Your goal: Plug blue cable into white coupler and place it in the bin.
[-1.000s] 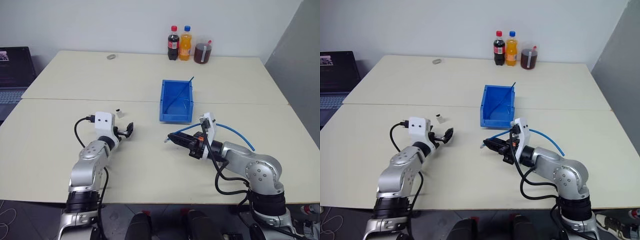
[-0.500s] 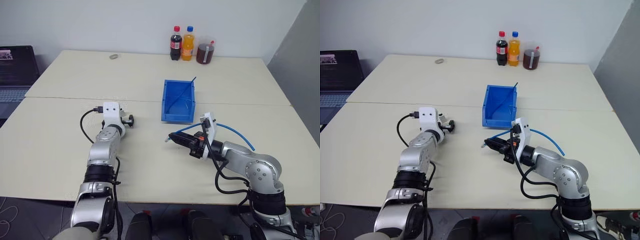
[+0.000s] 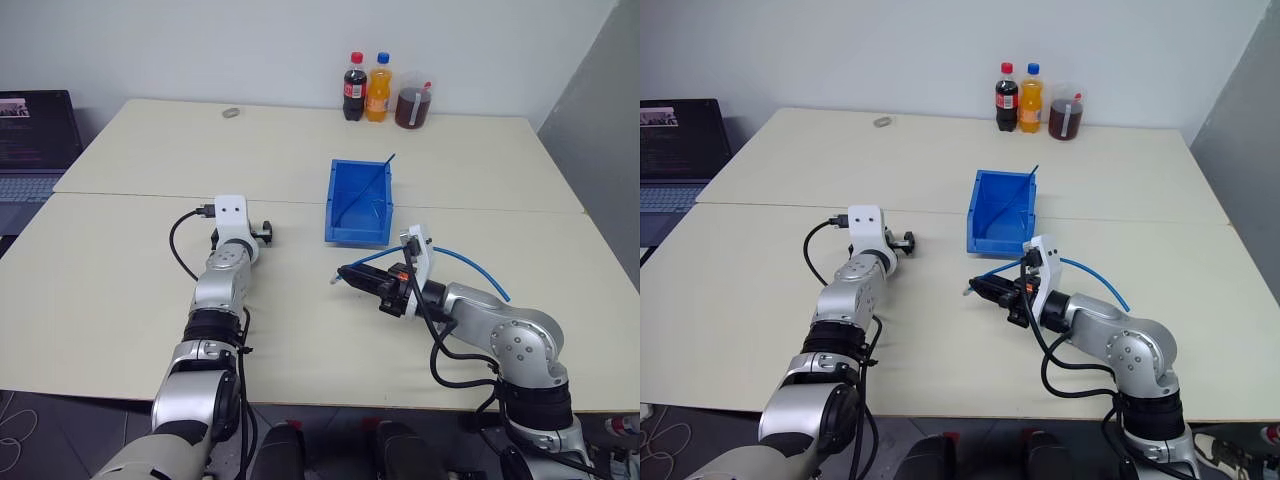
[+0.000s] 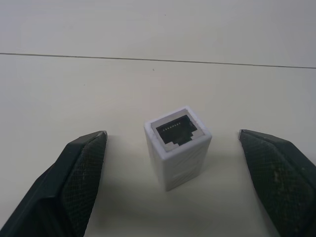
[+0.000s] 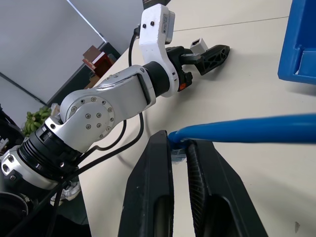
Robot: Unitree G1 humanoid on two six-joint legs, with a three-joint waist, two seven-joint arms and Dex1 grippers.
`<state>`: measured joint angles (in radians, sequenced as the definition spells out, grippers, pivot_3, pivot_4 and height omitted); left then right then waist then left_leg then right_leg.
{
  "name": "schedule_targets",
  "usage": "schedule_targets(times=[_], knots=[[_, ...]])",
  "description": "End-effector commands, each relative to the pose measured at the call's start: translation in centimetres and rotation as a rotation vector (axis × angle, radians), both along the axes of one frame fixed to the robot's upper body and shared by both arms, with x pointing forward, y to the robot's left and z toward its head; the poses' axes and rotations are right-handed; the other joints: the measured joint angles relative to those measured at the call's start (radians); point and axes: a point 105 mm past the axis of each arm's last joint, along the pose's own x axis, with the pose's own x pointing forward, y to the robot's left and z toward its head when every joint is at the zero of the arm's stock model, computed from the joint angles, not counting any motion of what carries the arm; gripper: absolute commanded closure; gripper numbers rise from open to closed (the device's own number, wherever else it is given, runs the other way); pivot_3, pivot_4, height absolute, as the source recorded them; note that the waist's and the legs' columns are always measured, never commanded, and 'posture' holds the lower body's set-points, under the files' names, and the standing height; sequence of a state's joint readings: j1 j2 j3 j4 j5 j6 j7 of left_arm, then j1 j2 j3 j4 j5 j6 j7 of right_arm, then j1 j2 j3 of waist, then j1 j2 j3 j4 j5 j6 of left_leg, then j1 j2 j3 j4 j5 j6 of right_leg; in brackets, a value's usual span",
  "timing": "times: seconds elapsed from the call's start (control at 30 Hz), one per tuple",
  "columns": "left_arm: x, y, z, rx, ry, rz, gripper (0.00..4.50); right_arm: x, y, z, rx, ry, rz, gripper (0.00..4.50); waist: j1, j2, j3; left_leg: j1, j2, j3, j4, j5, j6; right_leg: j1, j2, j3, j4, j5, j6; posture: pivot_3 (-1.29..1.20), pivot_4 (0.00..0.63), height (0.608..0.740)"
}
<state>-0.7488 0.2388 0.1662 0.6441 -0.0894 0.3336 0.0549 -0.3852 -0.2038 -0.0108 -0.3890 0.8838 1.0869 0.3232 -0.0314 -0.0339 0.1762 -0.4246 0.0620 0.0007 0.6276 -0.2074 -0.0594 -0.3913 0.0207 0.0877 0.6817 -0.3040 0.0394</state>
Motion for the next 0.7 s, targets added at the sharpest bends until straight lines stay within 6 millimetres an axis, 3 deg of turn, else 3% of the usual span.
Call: schedule_targets(times=[0.03, 0.53, 0.7], knots=[[0.22, -0.19, 0.25, -0.003, -0.01, 0.006, 0.36, -0.45, 0.16, 1.2, 0.02, -0.054, 0.011, 4.39, 0.0, 0.0, 0.0, 0.0, 0.0, 0.0, 0.0, 0.0, 0.0, 0.0, 0.0, 0.0, 0.0, 0.0, 0.0, 0.0, 0.15, 0.74], [0.05, 0.11, -0.27, -0.013, -0.009, 0.025, 3.53, -0.47, 0.14, 1.08, 0.016, -0.054, 0.007, 4.39, -0.002, 0.0, 0.0, 0.0, 0.0, 0.0, 0.0, 0.0, 0.0, 0.0, 0.0, 0.0, 0.0, 0.0, 0.0, 0.0, 0.15, 0.74], [-0.15, 0.08, -0.54, -0.013, -0.004, 0.027, 3.68, -0.4, 0.07, 1.05, 0.014, -0.056, 0.001, 4.39, -0.002, 0.0, 0.0, 0.0, 0.0, 0.0, 0.0, 0.0, 0.0, 0.0, 0.0, 0.0, 0.0, 0.0, 0.0, 0.0, 0.15, 0.74]])
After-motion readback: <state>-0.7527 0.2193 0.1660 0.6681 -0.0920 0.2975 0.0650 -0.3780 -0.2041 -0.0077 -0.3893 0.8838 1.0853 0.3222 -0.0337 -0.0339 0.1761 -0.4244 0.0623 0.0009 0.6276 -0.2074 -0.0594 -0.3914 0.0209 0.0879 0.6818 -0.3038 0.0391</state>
